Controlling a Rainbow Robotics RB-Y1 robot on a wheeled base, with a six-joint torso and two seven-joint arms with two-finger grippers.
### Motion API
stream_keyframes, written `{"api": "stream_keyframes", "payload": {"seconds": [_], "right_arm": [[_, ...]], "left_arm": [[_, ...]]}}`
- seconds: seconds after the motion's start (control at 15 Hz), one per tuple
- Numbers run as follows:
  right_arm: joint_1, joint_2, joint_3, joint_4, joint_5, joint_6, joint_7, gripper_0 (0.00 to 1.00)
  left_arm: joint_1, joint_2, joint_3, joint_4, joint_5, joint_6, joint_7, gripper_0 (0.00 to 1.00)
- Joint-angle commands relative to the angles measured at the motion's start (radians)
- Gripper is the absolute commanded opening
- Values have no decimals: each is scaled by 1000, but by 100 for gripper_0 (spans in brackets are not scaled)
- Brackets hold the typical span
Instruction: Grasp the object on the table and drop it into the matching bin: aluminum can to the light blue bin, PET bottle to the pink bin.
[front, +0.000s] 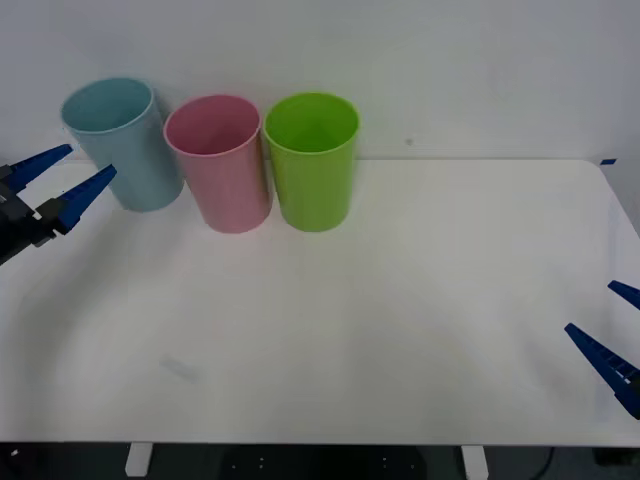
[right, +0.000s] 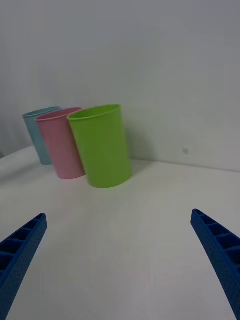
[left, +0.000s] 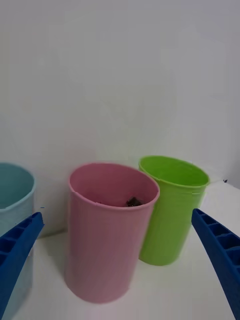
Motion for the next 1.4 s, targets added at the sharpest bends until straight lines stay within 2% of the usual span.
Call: {"api": "stream_keyframes", "payload": {"seconds": [0.07, 0.4, 0.67, 1.4], "right_arm": [[0, 0, 0, 0, 0, 0, 0, 100], [0, 0, 0, 0, 0, 0, 0, 100], [0, 0, 0, 0, 0, 0, 0, 100], [0, 0, 0, 0, 0, 0, 0, 100]], "left_arm": [[54, 20, 12, -1, 35, -21, -39, 100], [146, 41, 78, -1, 53, -119, -82, 100], [226, 50, 95, -1, 81, -141, -151, 100], [447, 78, 90, -1, 249, -198, -199, 100]]}}
